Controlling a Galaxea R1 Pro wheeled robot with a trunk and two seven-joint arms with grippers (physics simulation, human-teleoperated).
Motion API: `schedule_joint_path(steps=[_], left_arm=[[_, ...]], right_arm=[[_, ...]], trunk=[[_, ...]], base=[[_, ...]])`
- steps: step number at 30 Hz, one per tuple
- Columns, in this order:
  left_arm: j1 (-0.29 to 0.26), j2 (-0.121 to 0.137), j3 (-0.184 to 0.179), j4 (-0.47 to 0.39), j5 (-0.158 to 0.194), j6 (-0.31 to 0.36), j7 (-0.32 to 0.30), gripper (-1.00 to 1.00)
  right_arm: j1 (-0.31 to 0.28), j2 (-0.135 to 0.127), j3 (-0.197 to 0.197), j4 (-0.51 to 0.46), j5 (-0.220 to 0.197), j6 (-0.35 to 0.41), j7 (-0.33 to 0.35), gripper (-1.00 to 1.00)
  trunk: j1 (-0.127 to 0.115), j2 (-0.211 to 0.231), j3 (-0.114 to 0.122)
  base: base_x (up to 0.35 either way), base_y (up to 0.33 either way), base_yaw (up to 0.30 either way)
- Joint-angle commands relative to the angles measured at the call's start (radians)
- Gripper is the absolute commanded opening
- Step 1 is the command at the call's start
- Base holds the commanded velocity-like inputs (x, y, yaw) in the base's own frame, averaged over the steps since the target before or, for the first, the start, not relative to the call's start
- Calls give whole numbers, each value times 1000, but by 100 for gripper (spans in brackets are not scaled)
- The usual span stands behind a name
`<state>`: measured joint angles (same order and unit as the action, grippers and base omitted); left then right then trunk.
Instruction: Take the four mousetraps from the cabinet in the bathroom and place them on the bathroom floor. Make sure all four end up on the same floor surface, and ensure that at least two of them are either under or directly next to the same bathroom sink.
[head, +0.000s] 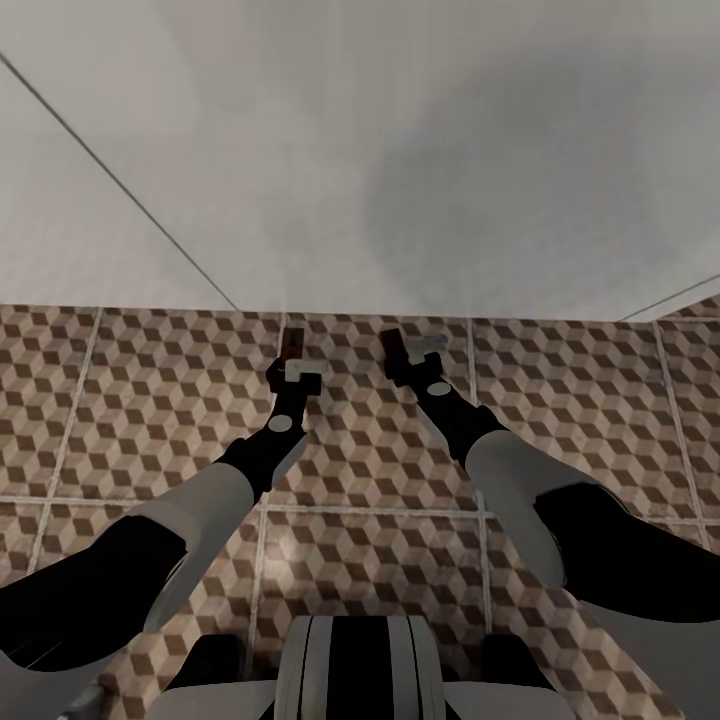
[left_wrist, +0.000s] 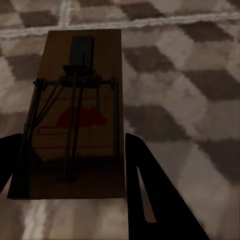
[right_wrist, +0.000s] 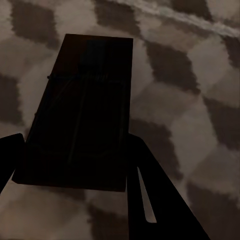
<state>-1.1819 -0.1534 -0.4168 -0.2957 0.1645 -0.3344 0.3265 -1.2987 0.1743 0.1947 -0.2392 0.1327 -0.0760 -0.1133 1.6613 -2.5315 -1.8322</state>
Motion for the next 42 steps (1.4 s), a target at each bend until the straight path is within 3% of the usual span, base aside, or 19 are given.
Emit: schedule_joint_path(steps=[1,19,27,42], left_arm=[[-1,0,-9,1,7,-3,8,-100],[5,1,-10,7,7,-3,8,-100],[5,0,-10,8,7,-3,8,-100],[5,1,-11,8,7,-4,8,-100]], right_arm=[[-1,0,1,1,7,-2,-3,-100],[1,0,1,20,8,-3,-3,-100],[1,0,0,47,8,-50,-3,-100],[1,0,0,49,8,-60,-3,-100]], trunk=[[0,0,0],[0,0,0],[0,0,0],[0,0,0]], base=[[26,0,0],[3,0,0],[0,0,0],[0,0,0]])
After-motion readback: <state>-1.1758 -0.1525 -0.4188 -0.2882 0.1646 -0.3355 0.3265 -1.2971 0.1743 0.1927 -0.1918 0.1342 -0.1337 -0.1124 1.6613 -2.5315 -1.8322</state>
